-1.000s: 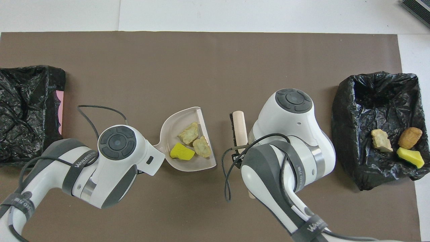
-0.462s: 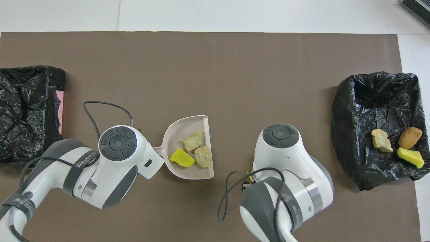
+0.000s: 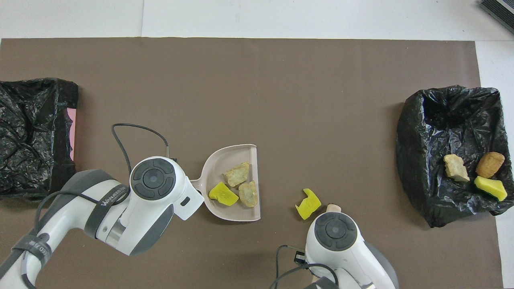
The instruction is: Sweep and dump trash in bin
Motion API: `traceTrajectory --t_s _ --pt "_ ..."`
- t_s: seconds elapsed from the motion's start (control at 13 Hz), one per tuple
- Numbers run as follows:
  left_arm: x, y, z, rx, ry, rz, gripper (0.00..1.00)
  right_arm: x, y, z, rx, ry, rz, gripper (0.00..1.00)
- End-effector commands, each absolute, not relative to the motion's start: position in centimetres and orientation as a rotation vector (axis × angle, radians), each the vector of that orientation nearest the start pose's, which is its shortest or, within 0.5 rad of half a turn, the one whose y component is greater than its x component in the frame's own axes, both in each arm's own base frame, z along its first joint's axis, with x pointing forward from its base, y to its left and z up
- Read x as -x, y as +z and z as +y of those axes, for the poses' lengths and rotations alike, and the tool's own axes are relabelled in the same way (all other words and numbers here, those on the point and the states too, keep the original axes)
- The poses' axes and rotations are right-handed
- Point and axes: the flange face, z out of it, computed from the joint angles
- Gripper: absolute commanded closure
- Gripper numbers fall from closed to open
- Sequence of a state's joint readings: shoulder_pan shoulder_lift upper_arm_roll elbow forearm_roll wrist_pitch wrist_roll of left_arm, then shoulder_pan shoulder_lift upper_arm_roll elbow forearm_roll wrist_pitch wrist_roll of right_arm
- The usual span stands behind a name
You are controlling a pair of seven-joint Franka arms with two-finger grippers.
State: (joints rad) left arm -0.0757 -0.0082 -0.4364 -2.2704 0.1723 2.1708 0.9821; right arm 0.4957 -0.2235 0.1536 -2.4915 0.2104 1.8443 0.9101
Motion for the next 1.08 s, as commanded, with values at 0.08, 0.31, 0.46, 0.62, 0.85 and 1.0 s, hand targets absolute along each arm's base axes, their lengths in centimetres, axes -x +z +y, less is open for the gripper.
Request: traceTrajectory --t_s 0.08,0.31,0.46,0.62,0.85,1.0 --pt "-43.7 35.6 -23.6 2.078 0.175 2.163 1.0 -32.2 31.4 27.2 3.169 0.568 0.626 1.0" --pt "-43.7 35.6 -23.5 2.088 0.175 2.152 1.0 -35.7 31.8 30.0 3.14 0.537 0.566 1.0" --pt "-43.6 35.6 -23.6 2.087 0.17 2.153 1.0 -37.3 31.9 33.2 3.113 0.553 0.525 1.0" --pt "-43.8 35.5 -23.3 2.09 0.178 2.152 1.0 -37.9 31.3 37.1 3.102 0.552 0.437 1.0" --pt "-43.9 35.5 -23.2 2.092 0.175 2.153 1.0 -38.8 31.0 42.1 2.938 0.58 0.375 1.0" --pt "-44.1 35.4 -22.9 2.092 0.178 2.157 1.0 -39.4 31.9 42.9 2.848 0.607 0.316 1.0"
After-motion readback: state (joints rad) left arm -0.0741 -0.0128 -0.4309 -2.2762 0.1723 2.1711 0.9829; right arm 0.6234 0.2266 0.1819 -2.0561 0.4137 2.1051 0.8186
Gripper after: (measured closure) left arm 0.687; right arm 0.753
